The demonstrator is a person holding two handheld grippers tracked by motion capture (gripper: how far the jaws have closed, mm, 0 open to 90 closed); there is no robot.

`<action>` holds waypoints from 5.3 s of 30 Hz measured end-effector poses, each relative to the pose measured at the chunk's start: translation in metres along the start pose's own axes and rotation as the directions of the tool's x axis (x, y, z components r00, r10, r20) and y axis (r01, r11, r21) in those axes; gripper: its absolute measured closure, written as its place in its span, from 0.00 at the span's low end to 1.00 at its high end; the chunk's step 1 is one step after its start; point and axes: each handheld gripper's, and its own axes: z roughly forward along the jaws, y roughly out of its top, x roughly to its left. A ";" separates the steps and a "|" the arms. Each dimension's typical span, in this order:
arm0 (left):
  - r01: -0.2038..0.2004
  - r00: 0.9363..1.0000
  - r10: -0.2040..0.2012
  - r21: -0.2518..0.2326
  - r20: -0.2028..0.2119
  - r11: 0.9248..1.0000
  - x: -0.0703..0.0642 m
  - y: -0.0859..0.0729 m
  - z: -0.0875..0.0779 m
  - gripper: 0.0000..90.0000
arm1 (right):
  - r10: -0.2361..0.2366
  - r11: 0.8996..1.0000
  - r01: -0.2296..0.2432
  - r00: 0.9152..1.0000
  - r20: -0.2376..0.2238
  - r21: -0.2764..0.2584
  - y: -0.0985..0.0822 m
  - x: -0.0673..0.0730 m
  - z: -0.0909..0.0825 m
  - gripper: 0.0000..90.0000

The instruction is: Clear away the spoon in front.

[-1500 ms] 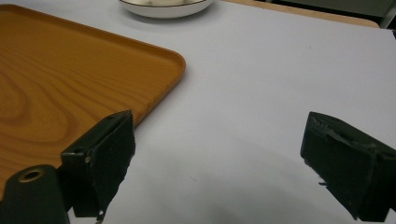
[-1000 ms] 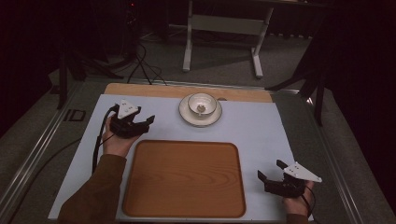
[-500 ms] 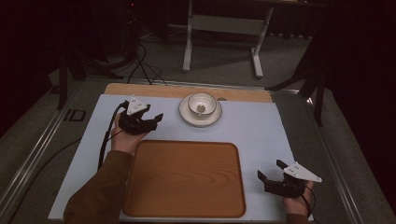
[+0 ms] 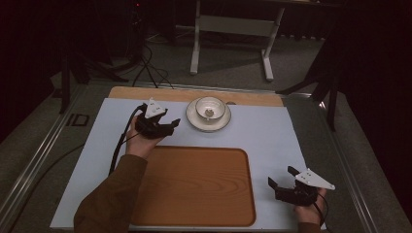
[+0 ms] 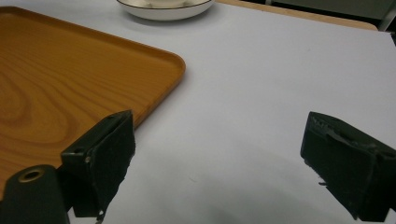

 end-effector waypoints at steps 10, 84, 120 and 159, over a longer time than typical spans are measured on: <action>-0.026 0.999 0.025 0.007 0.024 1.000 -0.012 0.009 0.012 0.43 | 0.001 1.000 -0.001 1.000 0.001 -0.002 0.000 0.000 0.000 0.11; -0.222 0.975 0.219 0.189 0.034 0.957 -0.058 0.028 0.107 0.72 | 0.010 1.000 -0.010 1.000 -0.002 -0.017 0.000 -0.003 -0.003 0.11; -0.225 0.974 0.226 0.175 0.011 0.959 -0.055 0.040 0.087 0.99 | 0.009 1.000 -0.009 1.000 0.000 -0.024 0.000 -0.003 -0.003 0.11; -0.200 0.979 0.203 0.101 -0.025 0.975 -0.042 0.046 0.031 0.99 | 0.008 0.999 -0.008 1.000 0.004 -0.032 0.000 -0.003 -0.004 0.11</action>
